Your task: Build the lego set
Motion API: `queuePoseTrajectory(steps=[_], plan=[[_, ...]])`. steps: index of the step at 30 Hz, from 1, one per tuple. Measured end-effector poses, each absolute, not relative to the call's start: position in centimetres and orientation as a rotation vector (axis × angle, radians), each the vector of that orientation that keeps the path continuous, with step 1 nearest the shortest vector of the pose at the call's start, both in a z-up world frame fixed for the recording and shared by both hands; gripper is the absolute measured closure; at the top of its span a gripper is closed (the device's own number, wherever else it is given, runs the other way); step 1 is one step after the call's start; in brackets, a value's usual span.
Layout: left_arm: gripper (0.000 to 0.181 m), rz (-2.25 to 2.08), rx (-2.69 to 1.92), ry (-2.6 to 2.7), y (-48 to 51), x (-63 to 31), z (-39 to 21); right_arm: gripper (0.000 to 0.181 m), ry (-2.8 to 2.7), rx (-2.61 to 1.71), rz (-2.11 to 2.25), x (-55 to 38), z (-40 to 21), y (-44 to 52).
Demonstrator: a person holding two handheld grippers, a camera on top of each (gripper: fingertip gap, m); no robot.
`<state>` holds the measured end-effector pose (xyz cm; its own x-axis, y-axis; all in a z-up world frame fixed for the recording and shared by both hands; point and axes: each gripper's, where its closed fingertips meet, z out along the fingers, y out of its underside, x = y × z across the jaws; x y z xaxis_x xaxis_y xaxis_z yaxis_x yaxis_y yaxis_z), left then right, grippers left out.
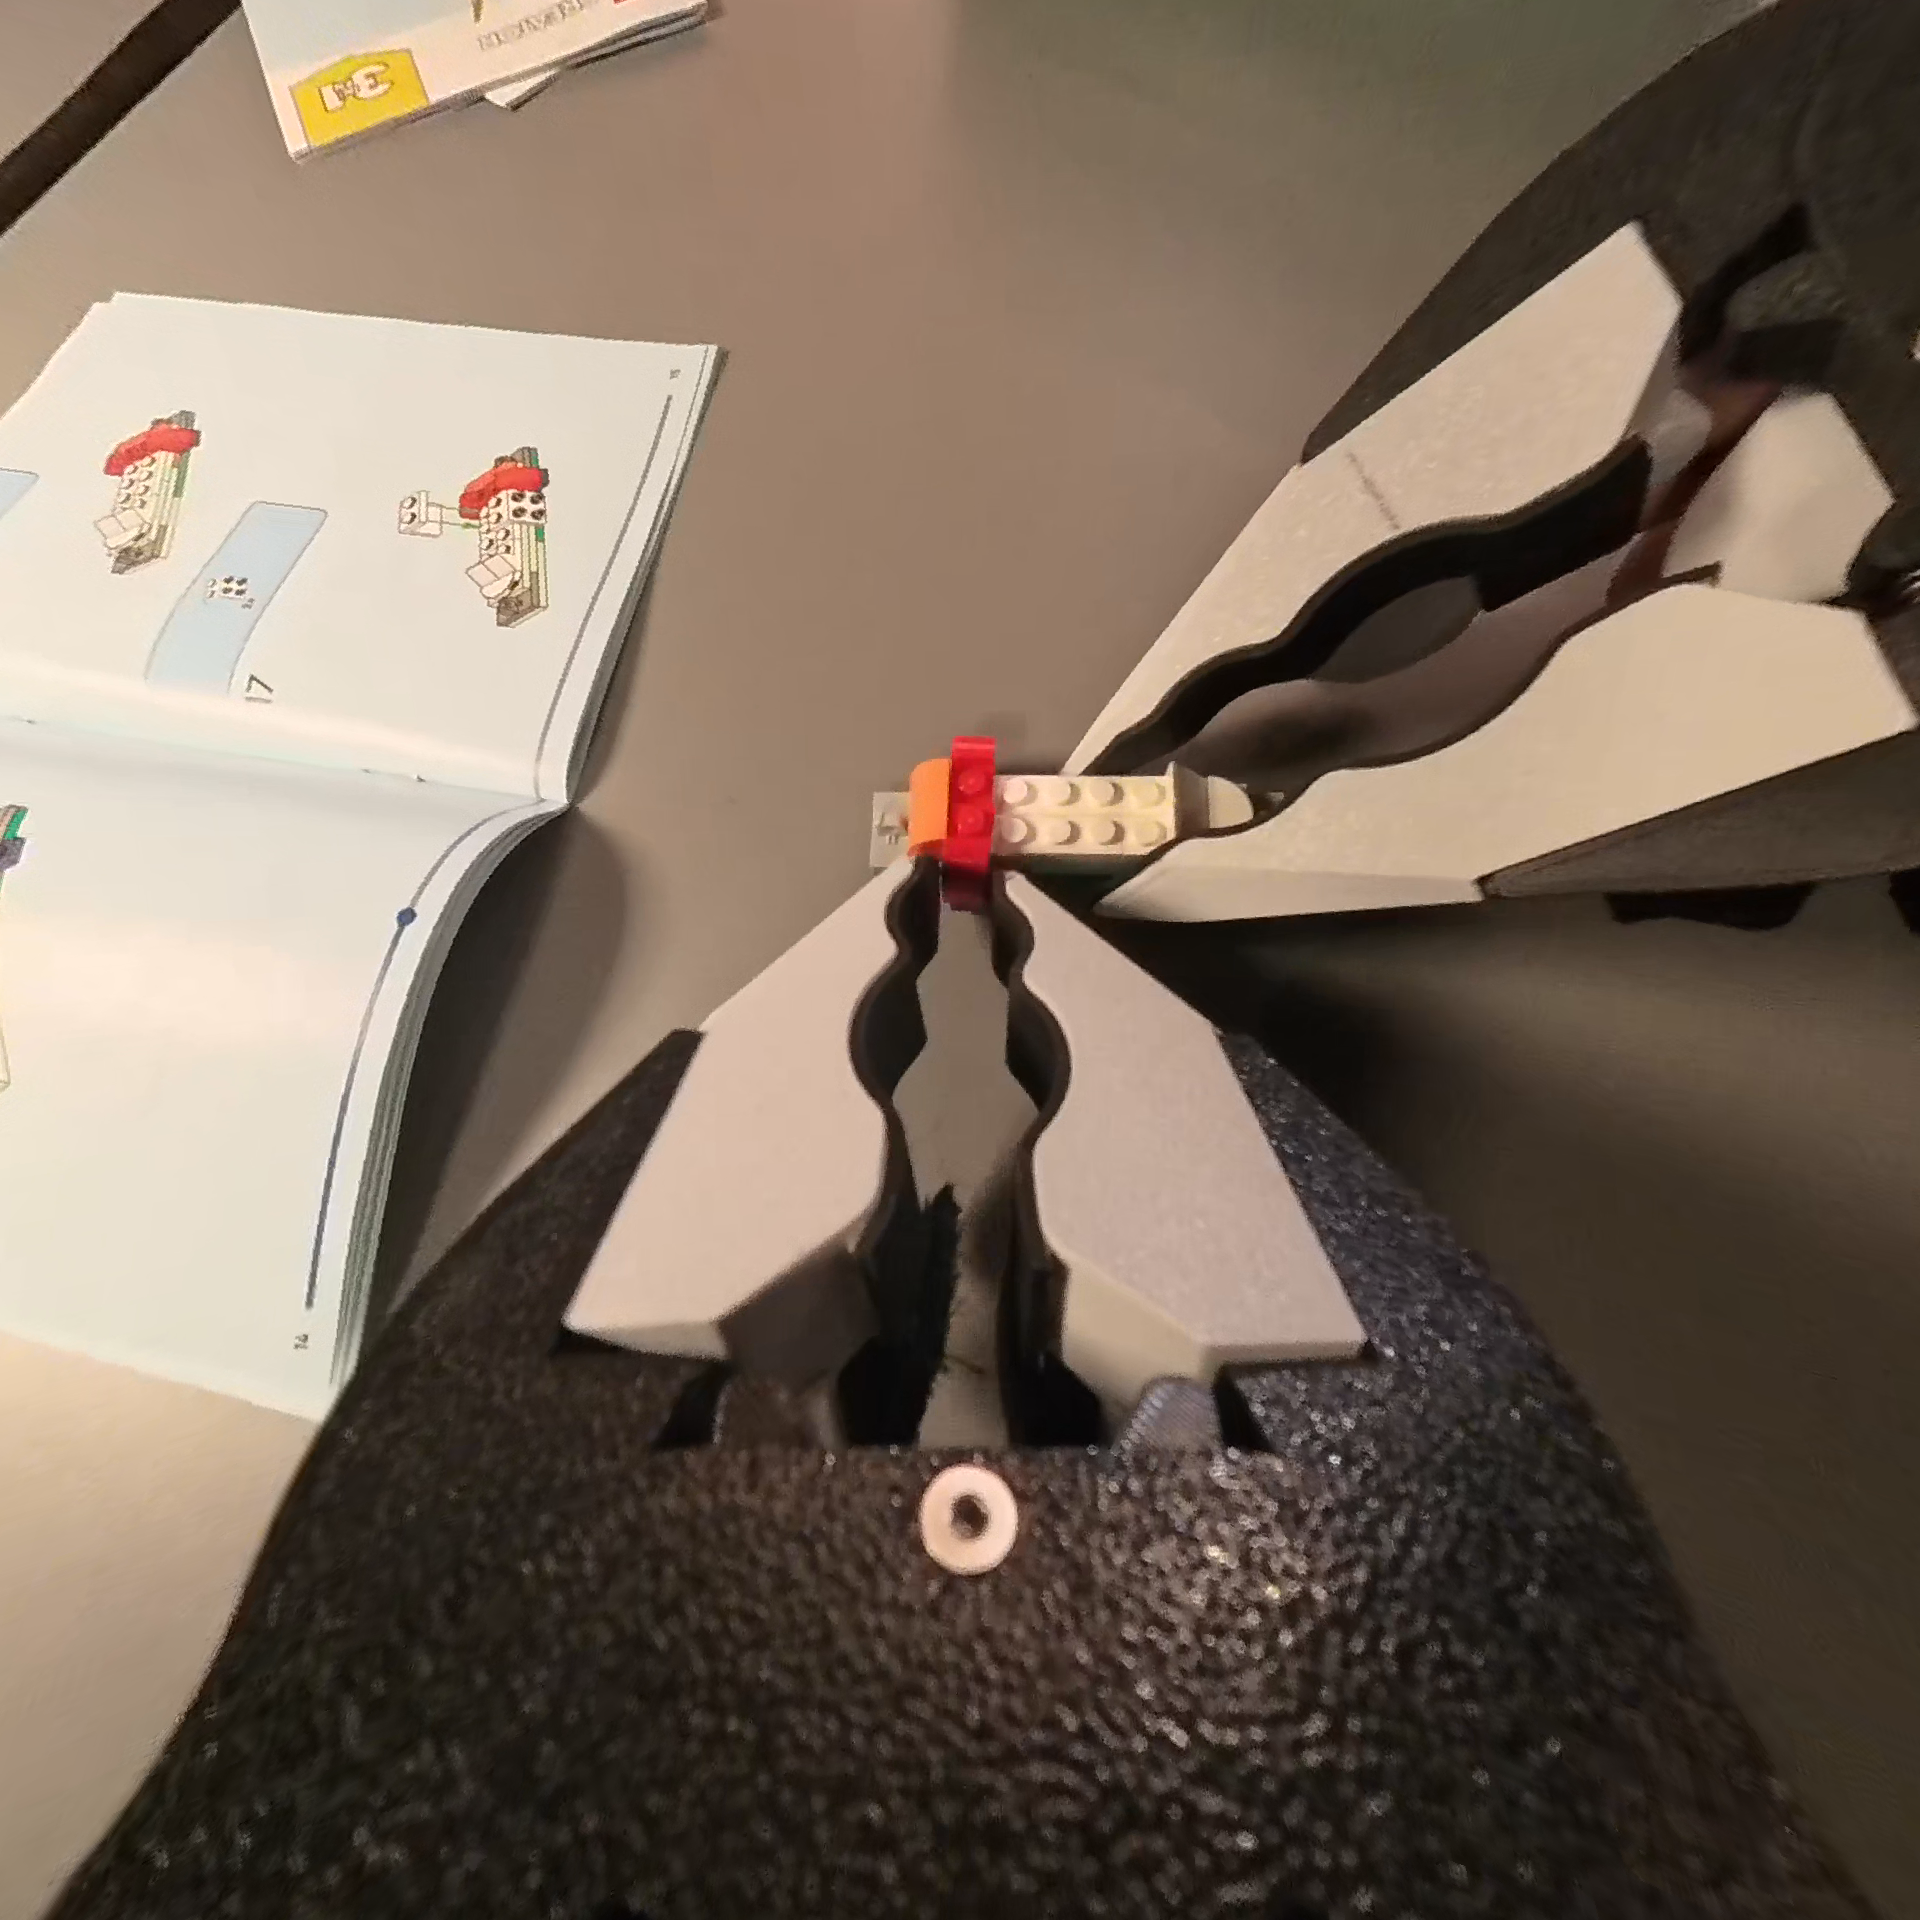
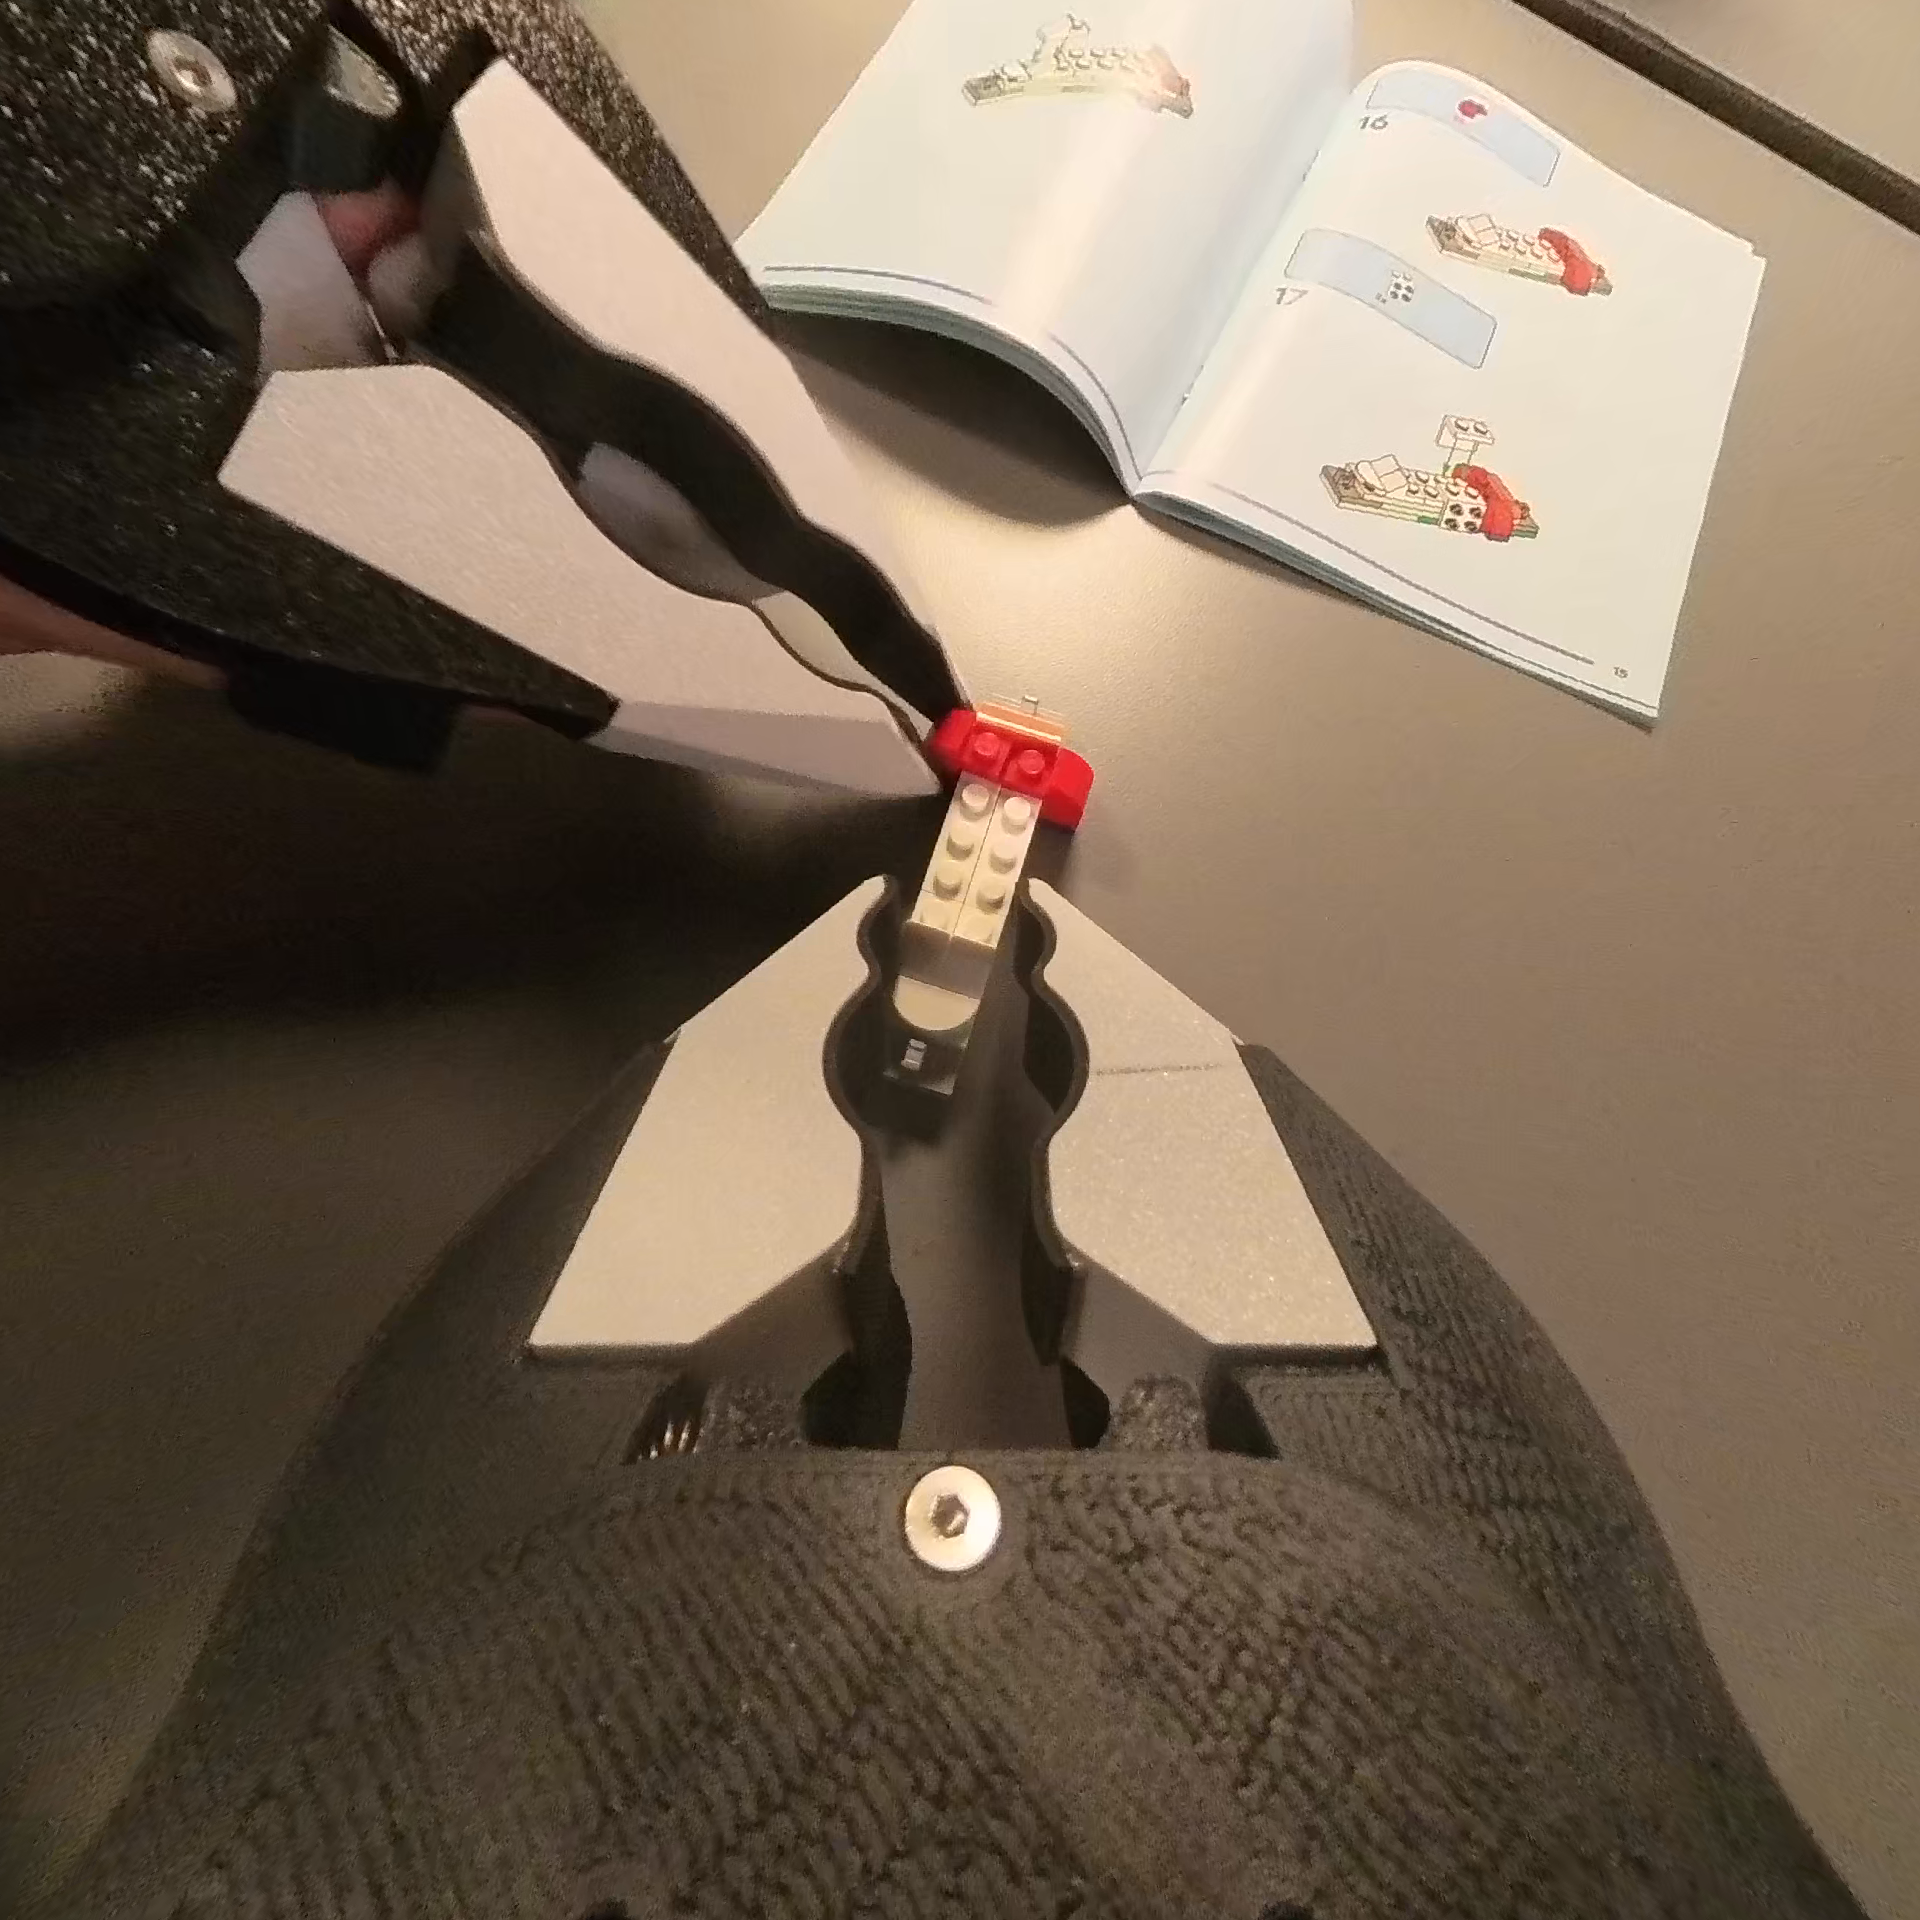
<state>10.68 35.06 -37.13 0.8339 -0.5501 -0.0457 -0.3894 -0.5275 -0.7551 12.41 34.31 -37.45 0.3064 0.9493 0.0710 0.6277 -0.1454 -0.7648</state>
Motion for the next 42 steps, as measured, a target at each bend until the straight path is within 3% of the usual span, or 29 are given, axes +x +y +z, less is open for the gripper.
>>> queuePoseTrajectory(steps=[3,7,15,24,39,42], plan=[[0.172,-0.26,-2.193,0.663,35.0,10.6,-37.0,0.163,-1.404,-1.866,0.577,12.4,-37.4,34.3],[0.149,-0.267,-2.148,0.653,34.4,10.3,-36.4,0.165,-1.403,-1.873,0.591,12.5,-37.4,34.3],[0.127,-0.144,-1.902,0.924,32.1,10.8,-35.3,0.166,-1.402,-1.949,0.688,12.7,-37.1,34.4],[0.126,0.707,-1.469,1.296,33.2,9.8,-34.4,0.166,-1.412,-1.966,0.788,12.4,-34.4,34.2],[0.145,0.863,-1.31,1.313,33.3,10.4,-33.3,0.166,-1.476,-1.968,0.868,11.8,-33.7,32.4],[0.16,0.907,-1.294,1.328,33.4,10.2,-33.4,0.166,-1.488,-1.97,0.874,11.7,-33.8,32.1]])
